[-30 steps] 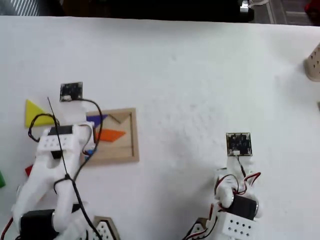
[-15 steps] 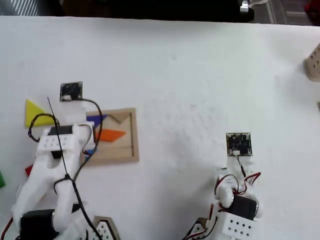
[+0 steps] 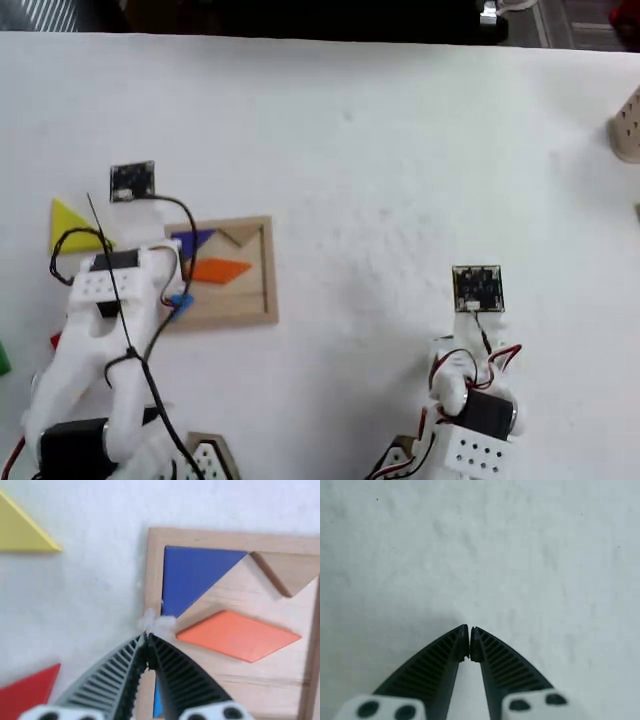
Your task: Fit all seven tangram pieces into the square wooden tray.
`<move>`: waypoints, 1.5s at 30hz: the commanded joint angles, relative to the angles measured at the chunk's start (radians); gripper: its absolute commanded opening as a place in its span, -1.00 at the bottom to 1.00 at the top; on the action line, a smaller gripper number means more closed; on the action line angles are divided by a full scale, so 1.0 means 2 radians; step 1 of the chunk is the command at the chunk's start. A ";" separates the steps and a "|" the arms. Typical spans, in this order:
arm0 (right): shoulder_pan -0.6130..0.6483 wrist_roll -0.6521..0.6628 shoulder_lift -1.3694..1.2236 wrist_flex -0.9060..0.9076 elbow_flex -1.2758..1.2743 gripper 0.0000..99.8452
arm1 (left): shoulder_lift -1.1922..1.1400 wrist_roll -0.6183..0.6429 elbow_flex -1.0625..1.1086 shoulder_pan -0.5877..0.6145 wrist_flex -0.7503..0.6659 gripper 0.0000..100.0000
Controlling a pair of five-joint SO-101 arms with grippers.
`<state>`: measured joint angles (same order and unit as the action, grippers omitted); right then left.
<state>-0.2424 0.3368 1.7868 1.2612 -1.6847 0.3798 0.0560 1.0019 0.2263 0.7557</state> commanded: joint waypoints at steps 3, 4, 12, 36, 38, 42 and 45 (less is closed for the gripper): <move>-0.002 0.005 0.006 0.003 -0.003 -0.97 | 0.020 0.126 -0.027 -0.072 -0.081 -0.95; -0.002 0.005 0.006 0.003 -0.003 -0.97 | 0.020 0.144 -0.027 -0.092 -0.089 -0.95; -0.002 0.005 0.006 0.003 -0.003 -0.97 | -0.075 0.196 -0.085 -0.177 -0.102 -0.95; -0.002 0.005 0.006 0.003 -0.003 -0.97 | -0.248 0.192 -0.209 -0.198 -0.096 -0.95; -0.002 0.005 0.006 0.003 -0.003 -0.97 | -0.248 0.191 -0.211 -0.208 -0.070 -0.95; -0.002 0.005 0.006 0.003 -0.003 -0.97 | -0.240 0.191 -0.208 -0.232 -0.028 -0.95; -0.002 0.005 0.006 0.003 -0.003 -0.97 | -0.221 0.191 -0.181 -0.253 -0.016 -0.95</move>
<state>-0.2424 0.3368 1.7868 1.2612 -1.6847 -0.1128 0.4335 0.5907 -0.2140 0.6728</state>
